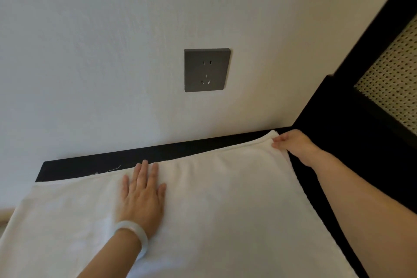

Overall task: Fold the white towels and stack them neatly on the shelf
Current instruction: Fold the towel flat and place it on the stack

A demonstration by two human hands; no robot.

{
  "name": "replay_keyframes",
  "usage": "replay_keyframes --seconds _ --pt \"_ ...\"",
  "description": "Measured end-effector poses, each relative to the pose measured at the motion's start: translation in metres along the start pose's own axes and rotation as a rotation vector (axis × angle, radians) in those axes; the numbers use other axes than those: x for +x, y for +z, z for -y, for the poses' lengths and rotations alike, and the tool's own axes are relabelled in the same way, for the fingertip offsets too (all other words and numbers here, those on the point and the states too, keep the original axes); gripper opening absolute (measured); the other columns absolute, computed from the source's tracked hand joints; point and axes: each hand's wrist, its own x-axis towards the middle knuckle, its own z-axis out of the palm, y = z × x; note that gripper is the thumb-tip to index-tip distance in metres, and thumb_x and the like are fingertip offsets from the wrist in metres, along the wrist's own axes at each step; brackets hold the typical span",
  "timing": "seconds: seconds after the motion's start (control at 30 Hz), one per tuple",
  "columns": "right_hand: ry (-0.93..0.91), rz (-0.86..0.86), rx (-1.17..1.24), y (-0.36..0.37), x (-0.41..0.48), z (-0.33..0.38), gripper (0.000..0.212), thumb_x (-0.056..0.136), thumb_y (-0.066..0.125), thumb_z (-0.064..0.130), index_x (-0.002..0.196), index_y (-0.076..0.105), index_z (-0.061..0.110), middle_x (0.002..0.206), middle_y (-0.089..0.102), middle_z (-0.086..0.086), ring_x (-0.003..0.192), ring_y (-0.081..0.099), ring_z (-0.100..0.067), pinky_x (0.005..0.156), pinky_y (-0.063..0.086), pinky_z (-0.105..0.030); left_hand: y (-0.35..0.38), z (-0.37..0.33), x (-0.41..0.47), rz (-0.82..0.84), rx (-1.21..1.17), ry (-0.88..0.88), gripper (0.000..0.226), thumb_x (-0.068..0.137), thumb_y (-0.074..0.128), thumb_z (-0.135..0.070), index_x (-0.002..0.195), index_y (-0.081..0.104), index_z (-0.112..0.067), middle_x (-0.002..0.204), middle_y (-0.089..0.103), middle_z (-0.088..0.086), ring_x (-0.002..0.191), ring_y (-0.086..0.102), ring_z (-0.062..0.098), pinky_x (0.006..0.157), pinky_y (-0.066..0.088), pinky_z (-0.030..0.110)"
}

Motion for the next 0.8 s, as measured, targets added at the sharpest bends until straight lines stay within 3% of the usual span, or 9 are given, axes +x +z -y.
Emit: replay_keyframes --seconds 0.07,0.13,0.2,0.27,0.37,0.47,0.57,0.8 --pt "-0.007 -0.028 -0.077 0.007 0.006 -0.001 0.008 0.086 0.073 0.008 0.093 0.069 0.006 0.091 0.066 -0.007 0.088 0.061 -0.02 0.075 0.048 -0.028 -0.002 0.003 0.011 -0.035 -0.007 0.02 0.071 0.092 0.013 -0.047 0.145 0.044 -0.013 0.147 0.047 0.011 0.14 0.037 0.03 0.115 0.014 0.049" --pt "-0.021 -0.027 -0.109 0.01 0.011 -0.002 0.005 0.089 0.069 0.008 0.086 0.066 0.01 0.087 0.063 -0.005 0.083 0.058 -0.018 0.062 0.043 -0.024 -0.007 0.007 0.025 -0.084 0.028 0.084 0.057 0.092 0.028 -0.038 0.128 0.061 -0.009 0.118 0.063 0.012 0.115 0.056 0.038 0.104 0.032 0.055" --pt "-0.036 -0.019 -0.135 0.011 0.013 -0.003 0.016 0.092 0.065 0.008 0.078 0.06 0.013 0.083 0.058 -0.002 0.078 0.053 -0.015 0.06 0.038 -0.023 -0.017 0.006 0.039 -0.093 0.046 0.112 0.039 0.095 0.042 -0.033 0.118 0.066 -0.012 0.104 0.061 0.009 0.1 0.057 0.036 0.096 0.038 0.053" --pt "-0.063 -0.028 -0.16 0.011 0.015 -0.003 0.024 0.093 0.062 0.006 0.072 0.056 0.014 0.078 0.054 -0.001 0.076 0.05 -0.015 0.059 0.036 -0.024 -0.028 0.004 0.054 -0.014 0.022 0.097 0.024 0.097 0.051 -0.029 0.116 0.063 -0.02 0.106 0.054 0.004 0.104 0.05 0.029 0.097 0.032 0.044" --pt "-0.141 -0.107 -0.258 0.009 0.022 -0.004 0.021 0.093 0.061 0.007 0.073 0.058 0.012 0.084 0.055 -0.003 0.089 0.054 -0.024 0.066 0.041 -0.029 -0.034 0.005 0.07 0.022 0.034 0.152 0.009 0.1 0.048 -0.031 0.103 0.056 -0.028 0.102 0.052 -0.004 0.103 0.048 0.021 0.092 0.031 0.033" --pt "-0.224 -0.265 -0.392 0.013 0.03 -0.007 0.007 0.092 0.063 0.01 0.086 0.066 0.008 0.109 0.052 -0.012 0.109 0.049 -0.032 0.092 0.044 -0.038 -0.037 0.0 0.077 -0.056 0.129 0.179 0.011 0.1 0.045 -0.03 0.101 0.056 -0.027 0.099 0.055 -0.006 0.097 0.048 0.018 0.089 0.032 0.032" --pt "-0.24 -0.315 -0.399 0.025 0.034 -0.011 0.009 0.093 0.059 0.01 0.086 0.062 0.016 0.113 0.056 -0.016 0.104 0.052 -0.032 0.088 0.045 -0.038 -0.034 -0.007 0.075 -0.059 0.138 0.166 0.012 0.101 0.042 -0.029 0.102 0.054 -0.026 0.099 0.054 -0.006 0.097 0.049 0.017 0.09 0.033 0.031" --pt "-0.245 -0.455 -0.516 0.043 0.042 -0.021 0.017 0.096 0.056 0.008 0.105 0.064 -0.004 0.115 0.057 -0.028 0.113 0.047 -0.043 0.095 0.04 -0.045 -0.03 -0.011 0.075 -0.046 0.071 0.08 0.012 0.1 0.046 -0.025 0.104 0.055 -0.019 0.103 0.057 0.0 0.099 0.05 0.023 0.088 0.034 0.034"
